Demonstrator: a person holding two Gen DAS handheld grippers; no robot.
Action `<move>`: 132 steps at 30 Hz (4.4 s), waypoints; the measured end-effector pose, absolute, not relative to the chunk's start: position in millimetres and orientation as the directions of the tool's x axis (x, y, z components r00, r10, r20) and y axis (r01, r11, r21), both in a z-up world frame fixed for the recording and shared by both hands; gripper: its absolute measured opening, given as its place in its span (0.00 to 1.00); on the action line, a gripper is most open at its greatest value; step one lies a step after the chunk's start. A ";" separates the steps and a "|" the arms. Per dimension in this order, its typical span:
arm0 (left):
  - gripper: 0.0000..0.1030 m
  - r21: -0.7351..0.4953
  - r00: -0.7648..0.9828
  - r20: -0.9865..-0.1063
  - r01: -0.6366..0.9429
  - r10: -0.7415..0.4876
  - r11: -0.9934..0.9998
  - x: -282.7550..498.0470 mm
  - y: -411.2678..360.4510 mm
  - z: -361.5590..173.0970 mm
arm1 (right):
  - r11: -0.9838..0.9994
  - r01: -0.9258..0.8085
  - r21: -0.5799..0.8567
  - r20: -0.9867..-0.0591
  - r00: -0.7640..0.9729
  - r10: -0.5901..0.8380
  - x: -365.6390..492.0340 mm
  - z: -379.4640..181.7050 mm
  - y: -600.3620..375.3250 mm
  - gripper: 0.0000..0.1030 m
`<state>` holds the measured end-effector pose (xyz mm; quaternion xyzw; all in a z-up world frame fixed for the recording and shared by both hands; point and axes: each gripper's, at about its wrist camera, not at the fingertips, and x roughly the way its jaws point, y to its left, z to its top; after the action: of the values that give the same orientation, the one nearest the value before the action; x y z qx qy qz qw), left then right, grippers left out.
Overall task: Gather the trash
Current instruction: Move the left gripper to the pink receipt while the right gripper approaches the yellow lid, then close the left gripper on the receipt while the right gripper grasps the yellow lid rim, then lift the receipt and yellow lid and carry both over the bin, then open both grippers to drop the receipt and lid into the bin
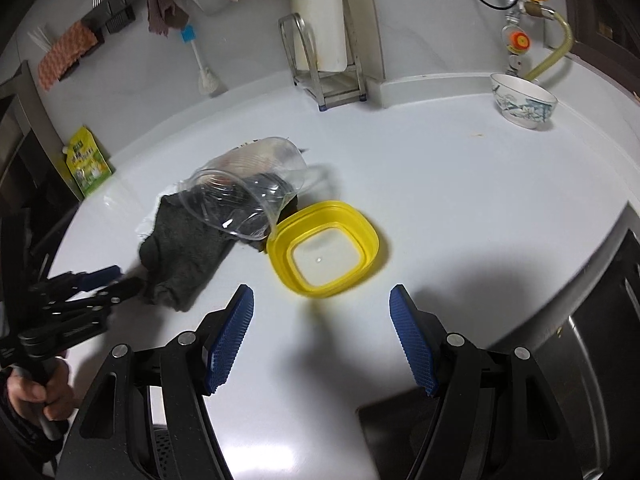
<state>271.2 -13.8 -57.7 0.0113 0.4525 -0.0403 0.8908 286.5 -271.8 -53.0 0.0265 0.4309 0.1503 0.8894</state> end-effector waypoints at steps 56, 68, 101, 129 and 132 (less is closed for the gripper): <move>0.09 -0.132 0.651 -0.728 0.172 -0.214 0.976 222.6 13.4 -5.0 | 0.949 -0.316 -0.014 -0.799 0.574 0.180 291.7 -55.7 -261.8 0.67; 0.09 -0.127 0.659 -0.712 0.219 -0.243 0.967 167.3 1.8 5.3 | 0.969 -0.246 0.030 -0.757 0.627 0.183 203.5 -29.6 -257.4 0.67; 0.09 -0.121 0.551 -0.775 0.353 -0.311 0.928 15.3 -44.2 -63.2 | 0.979 -0.018 0.203 -0.764 0.622 0.171 -21.1 -103.2 -222.0 0.67; 0.60 -0.139 0.522 -0.812 0.261 -0.261 0.955 17.0 -27.0 -85.1 | 0.970 -0.015 0.241 -0.752 0.630 0.196 -26.5 -111.9 -227.5 0.73; 0.61 -0.137 0.524 -0.812 0.257 -0.257 0.957 16.7 -26.1 -84.7 | 0.971 -0.015 0.239 -0.750 0.633 0.194 -27.8 -111.1 -227.7 0.73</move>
<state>16.7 -26.1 -84.7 0.0001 0.4649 -0.1472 0.8730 -27.8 -227.7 -111.1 0.1057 0.4246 0.0583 0.8973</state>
